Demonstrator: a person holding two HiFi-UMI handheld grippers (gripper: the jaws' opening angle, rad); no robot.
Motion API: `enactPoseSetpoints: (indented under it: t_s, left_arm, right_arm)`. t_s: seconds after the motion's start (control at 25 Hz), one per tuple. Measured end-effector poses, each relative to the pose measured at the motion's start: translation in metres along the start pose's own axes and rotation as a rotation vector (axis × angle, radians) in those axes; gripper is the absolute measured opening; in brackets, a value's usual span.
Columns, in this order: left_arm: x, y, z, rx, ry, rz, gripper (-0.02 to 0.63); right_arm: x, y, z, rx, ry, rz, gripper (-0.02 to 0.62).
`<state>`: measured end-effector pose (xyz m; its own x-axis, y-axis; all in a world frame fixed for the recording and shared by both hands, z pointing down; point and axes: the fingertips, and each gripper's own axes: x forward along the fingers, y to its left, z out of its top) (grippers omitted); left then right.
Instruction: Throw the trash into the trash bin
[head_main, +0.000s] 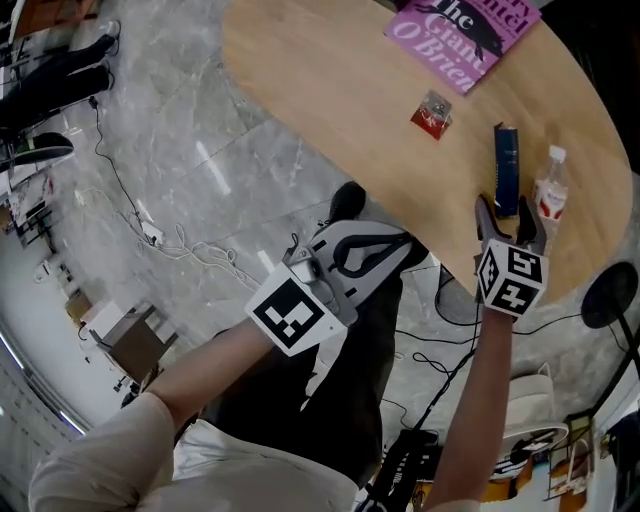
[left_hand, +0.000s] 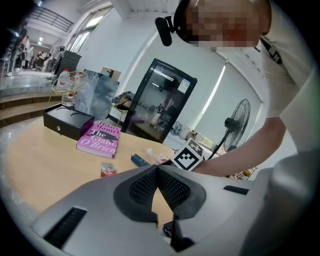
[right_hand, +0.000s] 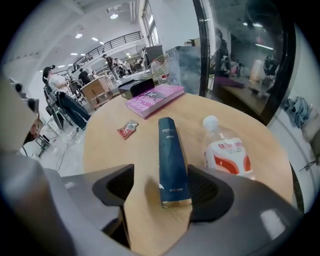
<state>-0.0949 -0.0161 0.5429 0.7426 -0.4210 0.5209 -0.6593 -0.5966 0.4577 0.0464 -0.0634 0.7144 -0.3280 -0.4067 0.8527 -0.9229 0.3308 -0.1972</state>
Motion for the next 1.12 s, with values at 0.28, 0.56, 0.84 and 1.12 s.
enactPoseSetpoints:
  t_s: [0.28, 0.56, 0.84, 1.12]
  left_arm:
    - [0.006, 0.005, -0.019, -0.030, 0.009, -0.009, 0.008]
    - [-0.001, 0.009, -0.031, -0.060, 0.028, 0.004, 0.008]
    - [-0.006, 0.000, -0.038, -0.059, 0.045, -0.010, 0.006]
    - [0.001, -0.023, -0.052, -0.013, 0.081, -0.059, 0.006]
  right_arm:
    - [0.026, -0.011, -0.015, -0.005, 0.072, -0.111, 0.252]
    - [0.023, 0.004, -0.021, -0.017, 0.038, -0.100, 0.092]
    - [0.006, 0.012, -0.034, 0.005, 0.026, -0.074, 0.091]
    - [-0.017, 0.013, -0.059, 0.037, 0.008, -0.077, 0.091]
